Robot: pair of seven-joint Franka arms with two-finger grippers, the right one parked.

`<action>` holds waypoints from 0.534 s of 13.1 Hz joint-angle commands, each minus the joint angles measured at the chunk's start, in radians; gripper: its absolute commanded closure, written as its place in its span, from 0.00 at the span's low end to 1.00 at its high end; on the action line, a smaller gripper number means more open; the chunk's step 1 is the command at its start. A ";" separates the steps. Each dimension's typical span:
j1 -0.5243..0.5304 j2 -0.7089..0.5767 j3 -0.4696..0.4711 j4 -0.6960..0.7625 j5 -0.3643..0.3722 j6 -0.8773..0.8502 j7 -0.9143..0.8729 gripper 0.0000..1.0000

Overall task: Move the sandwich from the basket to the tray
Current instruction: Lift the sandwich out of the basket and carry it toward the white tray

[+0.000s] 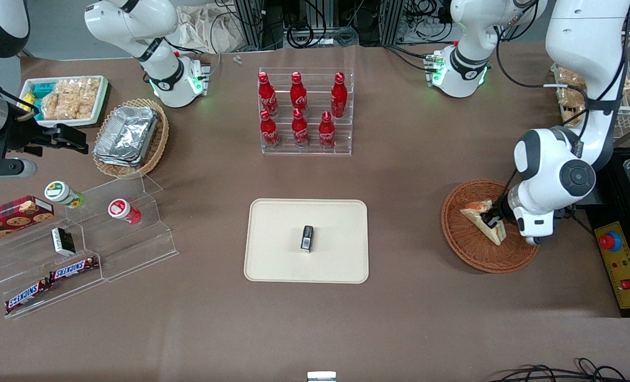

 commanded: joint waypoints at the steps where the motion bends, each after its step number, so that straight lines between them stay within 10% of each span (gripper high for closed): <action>1: -0.025 -0.047 0.002 0.087 0.018 -0.182 -0.036 1.00; 7: -0.025 -0.064 0.001 0.467 0.011 -0.693 0.074 1.00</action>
